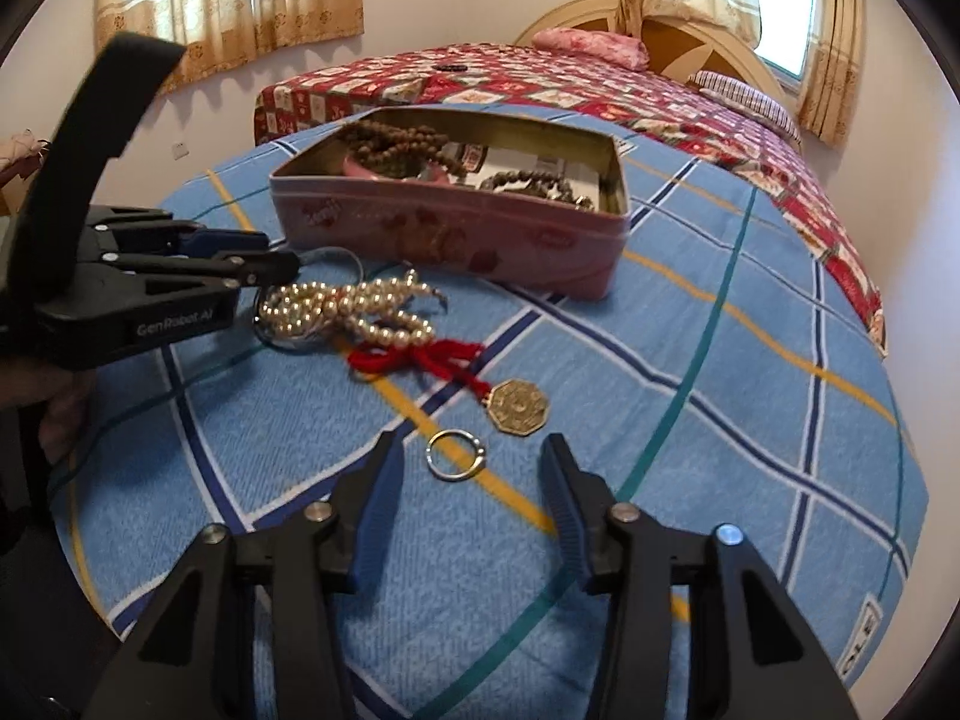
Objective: Organize jewelry
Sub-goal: 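Move the left gripper to the pearl necklace while the right gripper approaches the small silver ring, then grasp the pearl necklace with the left gripper while the right gripper grasps the small silver ring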
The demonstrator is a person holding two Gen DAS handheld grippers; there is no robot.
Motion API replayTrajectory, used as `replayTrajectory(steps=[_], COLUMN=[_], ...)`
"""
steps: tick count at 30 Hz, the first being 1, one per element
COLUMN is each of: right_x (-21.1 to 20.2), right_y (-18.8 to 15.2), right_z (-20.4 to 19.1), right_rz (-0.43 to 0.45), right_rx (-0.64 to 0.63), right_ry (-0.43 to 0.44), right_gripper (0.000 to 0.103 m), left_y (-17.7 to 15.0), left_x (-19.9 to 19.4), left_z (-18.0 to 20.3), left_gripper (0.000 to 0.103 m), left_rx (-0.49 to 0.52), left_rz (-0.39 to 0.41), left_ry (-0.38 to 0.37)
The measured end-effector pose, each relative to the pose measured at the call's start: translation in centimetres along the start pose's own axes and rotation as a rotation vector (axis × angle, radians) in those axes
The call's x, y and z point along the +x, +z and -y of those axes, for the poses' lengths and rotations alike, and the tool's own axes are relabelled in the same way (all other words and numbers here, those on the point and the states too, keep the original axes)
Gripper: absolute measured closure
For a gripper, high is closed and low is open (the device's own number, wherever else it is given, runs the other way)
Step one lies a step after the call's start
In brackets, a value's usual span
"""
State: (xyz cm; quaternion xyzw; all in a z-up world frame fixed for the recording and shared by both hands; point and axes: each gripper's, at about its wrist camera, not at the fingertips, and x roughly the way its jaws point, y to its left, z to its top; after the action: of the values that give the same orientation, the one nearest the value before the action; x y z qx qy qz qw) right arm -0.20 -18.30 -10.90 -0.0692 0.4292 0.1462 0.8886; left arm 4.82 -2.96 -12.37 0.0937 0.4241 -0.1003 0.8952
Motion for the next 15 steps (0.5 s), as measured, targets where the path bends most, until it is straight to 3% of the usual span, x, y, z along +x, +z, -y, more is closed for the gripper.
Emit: replayTrajectory(steps=[3, 9, 15], right_x=[0.0, -0.1, -0.7], right_y=[0.1, 0.1, 0.4], right_z=[0.4, 0.3, 0.6], right_rz=[0.007, 0.019, 0.043], right_rx=[0.014, 0.017, 0.032], right_ry=[-0.005, -0.007, -0.004], right_gripper=[0.079, 0.080, 0.080], left_y=[-0.5, -0.9, 0.0], left_x=[-0.4, -1.3, -4.1], left_z=[-0.1, -0.9, -0.9], left_gripper=[0.096, 0.098, 0.098], left_rx=[-0.007, -0.045, -0.048], left_rz=[0.001, 0.003, 0.070], left_ry=[-0.012, -0.031, -0.060])
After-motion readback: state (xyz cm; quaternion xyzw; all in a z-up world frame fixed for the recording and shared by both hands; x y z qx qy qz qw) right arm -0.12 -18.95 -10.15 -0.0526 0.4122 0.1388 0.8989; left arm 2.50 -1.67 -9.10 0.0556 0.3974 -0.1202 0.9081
